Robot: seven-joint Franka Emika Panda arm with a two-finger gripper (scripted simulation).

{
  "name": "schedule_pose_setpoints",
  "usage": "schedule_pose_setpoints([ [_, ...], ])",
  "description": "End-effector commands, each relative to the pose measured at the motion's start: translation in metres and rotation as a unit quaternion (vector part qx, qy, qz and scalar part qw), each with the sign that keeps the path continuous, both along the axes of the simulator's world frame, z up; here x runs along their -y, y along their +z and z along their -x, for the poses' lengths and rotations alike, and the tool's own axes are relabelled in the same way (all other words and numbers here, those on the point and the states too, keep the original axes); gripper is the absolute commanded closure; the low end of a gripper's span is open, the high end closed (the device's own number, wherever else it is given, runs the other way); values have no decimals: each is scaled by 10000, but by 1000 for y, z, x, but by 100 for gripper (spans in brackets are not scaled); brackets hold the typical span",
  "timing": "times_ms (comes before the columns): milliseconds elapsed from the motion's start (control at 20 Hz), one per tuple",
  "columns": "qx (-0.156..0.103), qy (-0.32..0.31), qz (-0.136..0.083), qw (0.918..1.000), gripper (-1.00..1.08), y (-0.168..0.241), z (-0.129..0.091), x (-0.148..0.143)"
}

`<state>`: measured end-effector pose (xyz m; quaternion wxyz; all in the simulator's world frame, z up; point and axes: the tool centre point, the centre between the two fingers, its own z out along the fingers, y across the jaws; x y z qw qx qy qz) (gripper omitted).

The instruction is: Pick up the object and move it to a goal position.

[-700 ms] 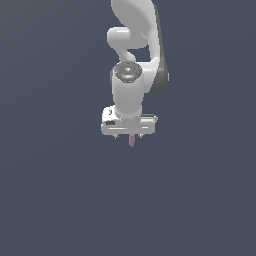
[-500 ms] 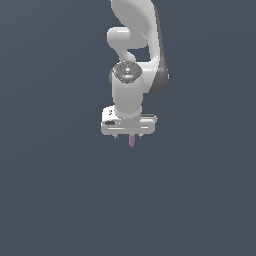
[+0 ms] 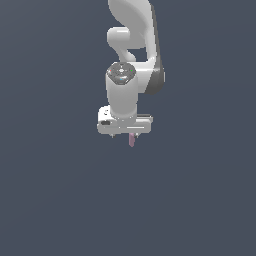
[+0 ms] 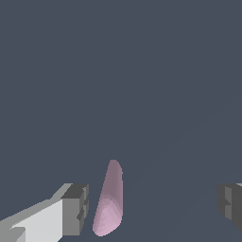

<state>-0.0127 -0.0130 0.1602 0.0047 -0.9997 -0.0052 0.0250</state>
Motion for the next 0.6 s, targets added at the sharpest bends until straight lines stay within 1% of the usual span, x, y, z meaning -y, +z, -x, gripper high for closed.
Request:
schedule_pose_setpoints([
  [0, 1, -6, 0, 10000, -92, 0, 0, -1],
  [300, 30, -172, 17, 9998, -92, -2, 6, -5],
  [550, 82, -451, 42, 9989, -92, -5, 17, -12],
])
